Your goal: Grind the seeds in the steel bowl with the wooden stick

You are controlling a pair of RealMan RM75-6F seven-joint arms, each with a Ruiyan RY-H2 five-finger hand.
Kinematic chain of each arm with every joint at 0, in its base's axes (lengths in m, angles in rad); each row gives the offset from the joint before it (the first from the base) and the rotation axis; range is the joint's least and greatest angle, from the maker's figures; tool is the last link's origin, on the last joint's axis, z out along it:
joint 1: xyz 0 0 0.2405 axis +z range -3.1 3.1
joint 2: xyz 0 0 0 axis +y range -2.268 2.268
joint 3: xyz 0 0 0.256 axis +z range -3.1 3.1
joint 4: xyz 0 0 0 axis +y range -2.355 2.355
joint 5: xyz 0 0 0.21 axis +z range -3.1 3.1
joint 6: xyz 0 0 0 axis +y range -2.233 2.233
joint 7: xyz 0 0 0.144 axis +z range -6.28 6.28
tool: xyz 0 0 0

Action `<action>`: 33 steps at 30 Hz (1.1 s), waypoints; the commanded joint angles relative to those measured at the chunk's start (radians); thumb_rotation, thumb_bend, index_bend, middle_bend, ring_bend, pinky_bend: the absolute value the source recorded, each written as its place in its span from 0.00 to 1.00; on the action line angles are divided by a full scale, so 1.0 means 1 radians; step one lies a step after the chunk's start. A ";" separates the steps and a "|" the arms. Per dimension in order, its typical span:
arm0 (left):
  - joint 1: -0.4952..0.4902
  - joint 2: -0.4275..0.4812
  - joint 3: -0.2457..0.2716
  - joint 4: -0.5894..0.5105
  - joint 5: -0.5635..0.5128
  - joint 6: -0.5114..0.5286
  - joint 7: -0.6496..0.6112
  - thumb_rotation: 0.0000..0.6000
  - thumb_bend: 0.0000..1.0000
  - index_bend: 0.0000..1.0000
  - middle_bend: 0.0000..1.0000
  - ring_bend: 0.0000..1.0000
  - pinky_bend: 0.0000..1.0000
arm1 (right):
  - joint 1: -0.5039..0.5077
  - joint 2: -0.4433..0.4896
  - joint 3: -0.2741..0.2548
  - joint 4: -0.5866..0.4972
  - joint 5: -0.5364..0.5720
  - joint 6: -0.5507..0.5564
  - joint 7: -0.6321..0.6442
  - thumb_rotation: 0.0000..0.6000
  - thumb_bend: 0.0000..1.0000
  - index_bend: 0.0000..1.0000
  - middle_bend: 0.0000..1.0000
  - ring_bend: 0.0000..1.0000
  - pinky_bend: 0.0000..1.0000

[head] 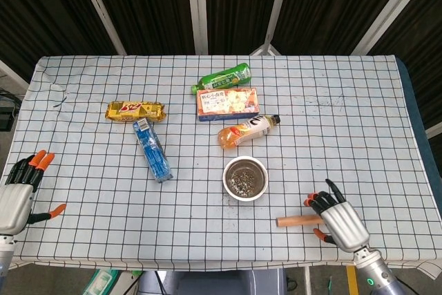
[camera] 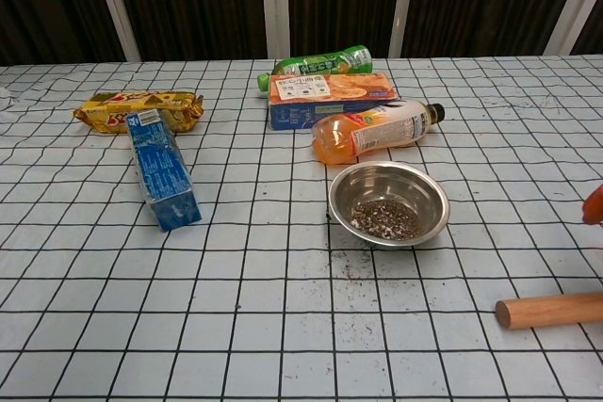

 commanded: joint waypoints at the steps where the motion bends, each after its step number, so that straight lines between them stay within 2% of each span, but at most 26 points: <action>1: -0.001 0.001 -0.001 0.000 0.000 -0.002 -0.003 1.00 0.03 0.00 0.00 0.00 0.00 | 0.007 -0.040 -0.011 0.015 -0.006 -0.025 -0.037 1.00 0.22 0.35 0.32 0.28 0.00; 10: -0.003 0.003 0.001 -0.001 -0.001 -0.006 -0.003 1.00 0.03 0.00 0.00 0.00 0.00 | 0.014 -0.099 -0.016 0.035 0.006 -0.051 -0.074 1.00 0.22 0.35 0.32 0.28 0.00; 14: -0.004 0.003 0.000 -0.002 -0.003 -0.008 -0.005 1.00 0.03 0.00 0.00 0.00 0.00 | 0.016 -0.121 -0.019 0.042 0.008 -0.055 -0.078 1.00 0.22 0.40 0.32 0.28 0.00; 19: -0.004 0.003 0.002 -0.001 -0.002 -0.009 -0.003 1.00 0.03 0.00 0.00 0.00 0.00 | 0.022 -0.142 -0.024 0.048 0.004 -0.063 -0.096 1.00 0.22 0.41 0.32 0.28 0.00; 27: -0.005 0.005 0.002 -0.004 -0.004 -0.012 -0.004 1.00 0.03 0.00 0.00 0.00 0.00 | 0.036 -0.162 -0.010 0.046 0.024 -0.076 -0.103 1.00 0.22 0.41 0.32 0.28 0.00; 33: -0.006 0.006 0.002 -0.003 -0.006 -0.015 -0.008 1.00 0.03 0.00 0.00 0.00 0.00 | 0.045 -0.171 -0.006 0.042 0.038 -0.093 -0.112 1.00 0.30 0.42 0.32 0.28 0.00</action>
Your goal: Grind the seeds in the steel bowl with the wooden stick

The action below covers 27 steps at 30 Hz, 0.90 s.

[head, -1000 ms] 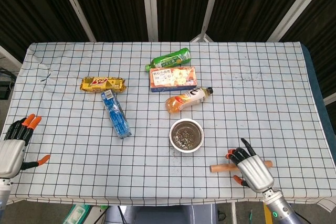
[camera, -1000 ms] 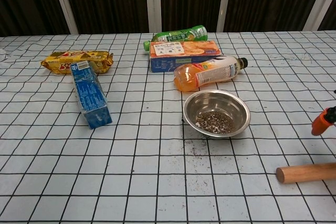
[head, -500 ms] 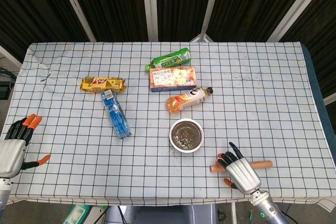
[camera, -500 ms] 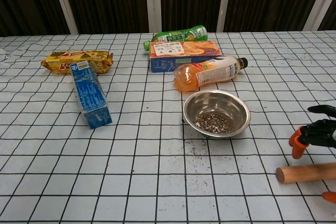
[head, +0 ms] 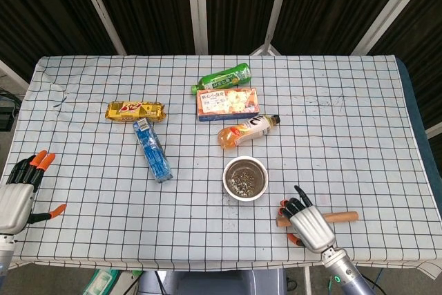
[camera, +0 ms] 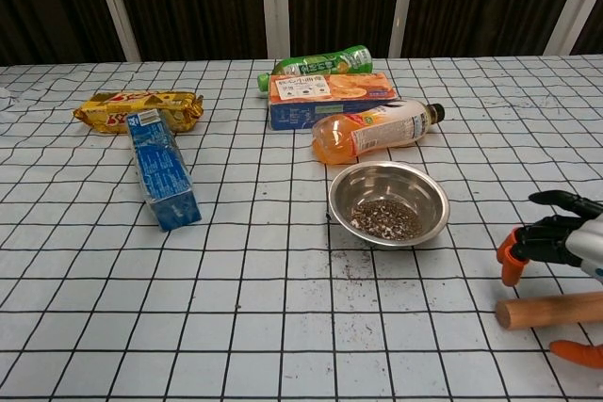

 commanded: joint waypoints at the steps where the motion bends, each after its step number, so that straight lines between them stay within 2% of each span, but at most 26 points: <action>1: 0.000 0.000 0.000 0.000 0.000 -0.001 -0.001 1.00 0.03 0.00 0.00 0.00 0.00 | 0.004 -0.003 0.001 -0.001 0.006 -0.008 -0.005 1.00 0.32 0.42 0.32 0.28 0.00; 12: -0.001 0.001 -0.001 -0.005 -0.006 -0.004 0.000 1.00 0.03 0.00 0.00 0.00 0.00 | 0.027 -0.024 0.013 -0.013 0.033 -0.043 -0.037 1.00 0.34 0.43 0.32 0.28 0.00; 17: -0.003 0.002 -0.001 -0.004 -0.006 -0.006 -0.004 1.00 0.03 0.00 0.00 0.00 0.00 | 0.036 -0.031 0.020 -0.016 0.054 -0.060 -0.049 1.00 0.39 0.43 0.32 0.28 0.00; 27: -0.002 0.003 -0.001 -0.003 -0.004 -0.004 -0.009 1.00 0.03 0.00 0.00 0.00 0.00 | 0.039 -0.039 0.012 -0.007 0.065 -0.064 -0.073 1.00 0.39 0.44 0.32 0.28 0.00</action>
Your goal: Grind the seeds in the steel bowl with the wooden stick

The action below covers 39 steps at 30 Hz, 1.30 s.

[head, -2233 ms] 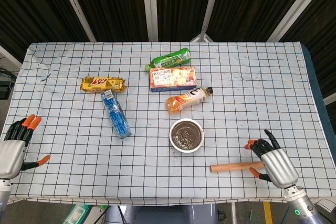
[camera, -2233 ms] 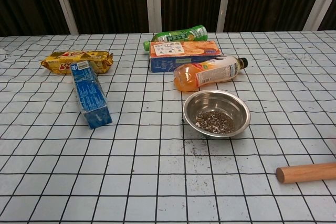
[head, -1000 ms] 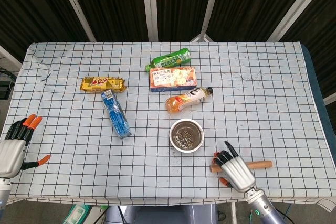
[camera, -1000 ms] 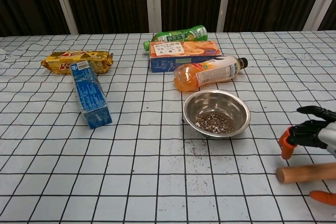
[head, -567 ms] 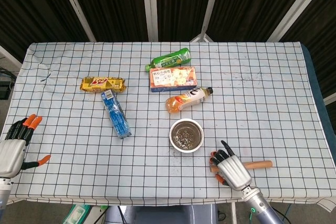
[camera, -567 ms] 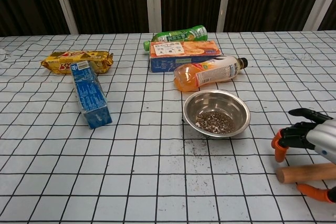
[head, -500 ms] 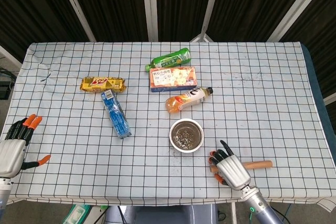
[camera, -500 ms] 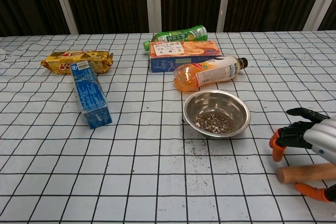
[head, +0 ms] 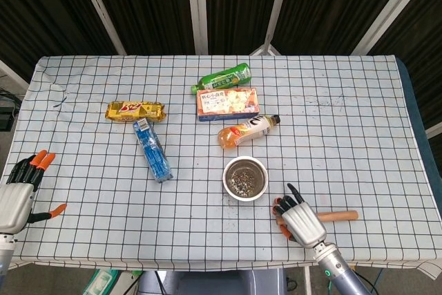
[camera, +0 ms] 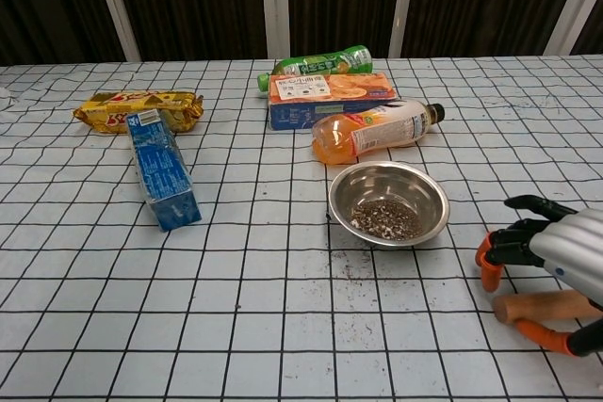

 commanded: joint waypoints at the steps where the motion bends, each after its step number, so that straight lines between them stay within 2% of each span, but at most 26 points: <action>1: 0.000 0.000 0.000 0.000 0.000 0.000 -0.001 1.00 0.03 0.00 0.00 0.00 0.00 | 0.000 -0.002 -0.002 0.003 0.001 0.001 -0.006 1.00 0.40 0.44 0.32 0.28 0.00; 6: 0.000 0.000 0.000 0.000 0.000 -0.001 -0.001 1.00 0.03 0.00 0.00 0.00 0.00 | 0.001 -0.002 -0.003 0.005 0.008 0.000 -0.010 1.00 0.42 0.44 0.32 0.28 0.00; 39: 0.000 0.002 0.003 0.000 0.000 -0.001 -0.003 1.00 0.03 0.00 0.00 0.00 0.00 | 0.008 0.004 -0.004 0.015 0.040 0.002 -0.046 1.00 0.43 0.44 0.32 0.28 0.00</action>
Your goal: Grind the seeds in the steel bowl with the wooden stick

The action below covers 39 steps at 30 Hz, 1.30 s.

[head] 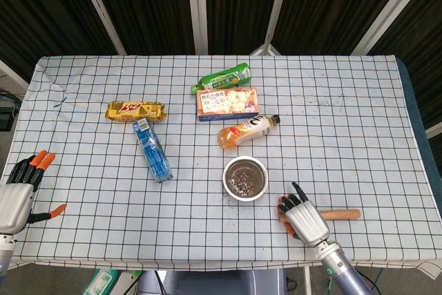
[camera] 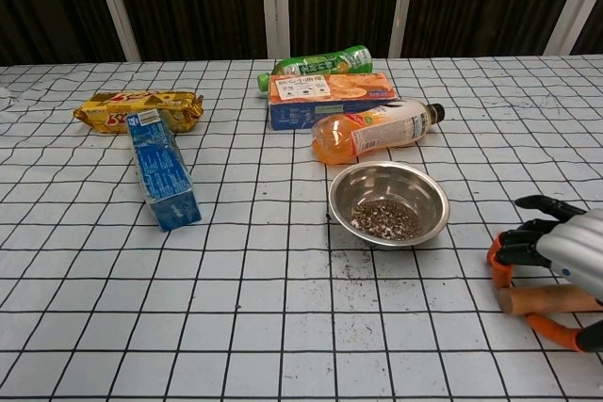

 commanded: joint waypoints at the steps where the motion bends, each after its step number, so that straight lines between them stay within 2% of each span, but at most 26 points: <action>1: 0.000 0.000 0.001 0.001 0.000 -0.001 0.000 1.00 0.03 0.00 0.00 0.00 0.00 | 0.000 0.001 0.000 0.001 0.003 -0.001 -0.002 1.00 0.43 0.44 0.32 0.28 0.00; 5: -0.001 0.001 0.001 0.000 0.001 -0.002 0.002 1.00 0.03 0.00 0.00 0.00 0.00 | 0.001 0.002 -0.001 0.002 0.010 -0.006 -0.008 1.00 0.44 0.45 0.33 0.29 0.00; 7: 0.000 0.001 0.002 0.000 0.000 -0.002 0.002 1.00 0.03 0.00 0.00 0.00 0.00 | 0.001 0.001 -0.001 0.003 0.014 -0.009 -0.011 1.00 0.48 0.49 0.36 0.33 0.02; 8: 0.000 0.001 0.002 0.001 0.000 -0.002 0.001 1.00 0.03 0.00 0.00 0.00 0.00 | 0.000 0.000 -0.002 0.003 0.013 -0.008 -0.012 1.00 0.50 0.51 0.38 0.35 0.06; 10: 0.000 0.000 0.002 0.001 0.001 -0.002 0.001 1.00 0.03 0.00 0.00 0.00 0.00 | 0.000 -0.001 -0.002 0.004 0.007 -0.001 -0.006 1.00 0.54 0.56 0.42 0.41 0.24; 12: 0.000 0.001 0.002 0.001 0.001 -0.002 0.000 1.00 0.03 0.00 0.00 0.00 0.00 | 0.001 -0.002 -0.005 0.008 -0.005 0.009 0.007 1.00 0.56 0.60 0.45 0.46 0.39; 16: 0.000 0.000 0.001 0.000 0.001 -0.001 0.001 1.00 0.03 0.00 0.00 0.00 0.00 | 0.003 -0.003 -0.008 0.019 -0.028 0.030 0.042 1.00 0.57 0.65 0.49 0.51 0.47; 26: -0.001 0.000 0.001 -0.003 0.001 -0.002 0.004 1.00 0.03 0.00 0.00 0.00 0.00 | 0.009 0.013 -0.007 0.019 -0.070 0.077 0.095 1.00 0.59 0.69 0.53 0.56 0.54; 32: -0.002 0.000 0.000 -0.006 -0.002 -0.003 0.008 1.00 0.03 0.00 0.00 0.00 0.00 | 0.011 0.027 0.005 0.007 -0.074 0.100 0.119 1.00 0.59 0.70 0.53 0.56 0.54; 39: -0.002 0.000 0.001 -0.007 -0.001 -0.003 0.010 1.00 0.03 0.00 0.00 0.00 0.00 | 0.024 0.070 0.055 -0.031 -0.057 0.141 0.198 1.00 0.59 0.70 0.53 0.56 0.54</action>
